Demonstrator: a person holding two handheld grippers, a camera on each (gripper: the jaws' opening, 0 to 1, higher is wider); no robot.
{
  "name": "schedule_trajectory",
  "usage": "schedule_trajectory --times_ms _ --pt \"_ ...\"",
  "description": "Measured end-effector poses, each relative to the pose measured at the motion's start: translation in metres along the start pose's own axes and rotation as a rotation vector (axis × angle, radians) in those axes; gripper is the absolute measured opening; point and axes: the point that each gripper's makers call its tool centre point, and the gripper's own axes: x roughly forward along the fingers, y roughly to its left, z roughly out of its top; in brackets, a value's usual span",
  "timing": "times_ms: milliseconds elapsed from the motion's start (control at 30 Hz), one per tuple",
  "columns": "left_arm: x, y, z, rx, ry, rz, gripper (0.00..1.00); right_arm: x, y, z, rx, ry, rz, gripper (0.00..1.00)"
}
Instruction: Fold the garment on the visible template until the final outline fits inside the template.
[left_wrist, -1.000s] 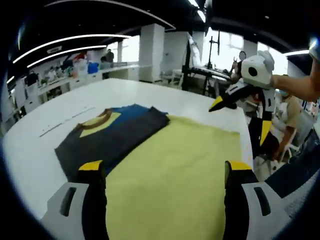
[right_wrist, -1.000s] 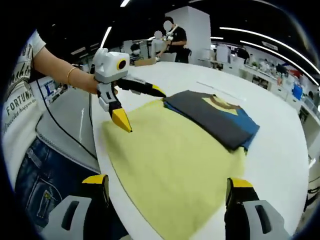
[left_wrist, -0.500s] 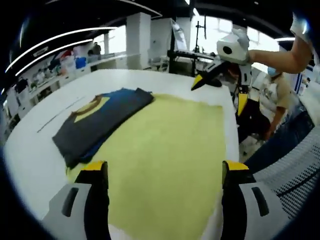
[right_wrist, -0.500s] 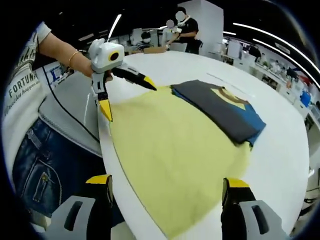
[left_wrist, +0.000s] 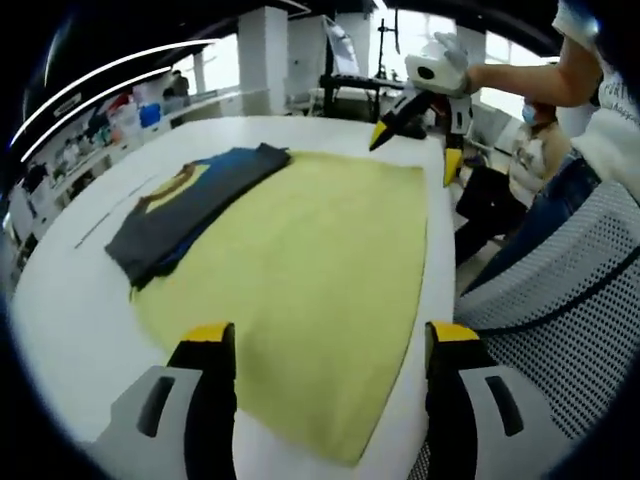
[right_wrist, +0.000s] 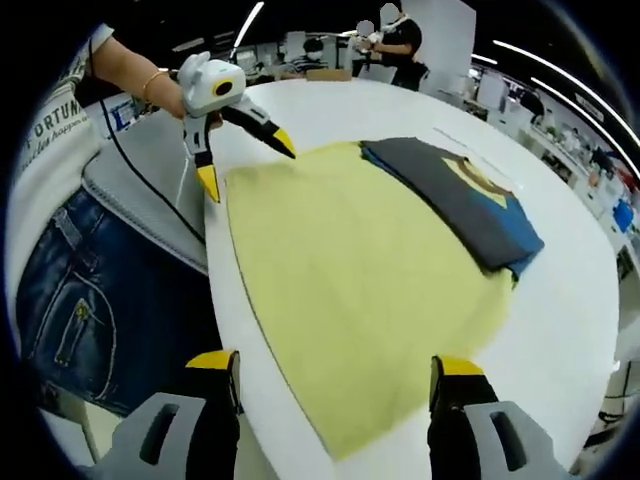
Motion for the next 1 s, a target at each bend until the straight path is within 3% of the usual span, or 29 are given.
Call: schedule_trajectory --times_ms 200,367,567,667,767,1000 --pt "-0.007 0.002 -0.017 0.038 0.053 0.013 0.65 0.002 -0.003 -0.007 -0.056 0.036 -0.014 0.66" --pt "-0.01 0.0 -0.027 0.125 0.101 0.012 0.6 0.004 -0.001 -0.013 -0.095 0.072 -0.01 0.64" --pt "-0.009 -0.004 -0.028 0.128 0.1 0.003 0.55 0.006 -0.002 -0.019 -0.172 0.114 -0.015 0.55" --pt "-0.008 -0.003 -0.031 0.133 0.12 -0.014 0.46 0.007 -0.002 -0.025 -0.199 0.145 -0.01 0.53" --pt "-0.006 0.0 -0.033 0.128 0.133 -0.007 0.46 0.008 -0.002 -0.028 -0.195 0.155 -0.003 0.51" --pt "-0.004 -0.009 -0.036 0.112 0.183 -0.057 0.35 0.009 -0.004 -0.028 -0.189 0.162 0.009 0.42"
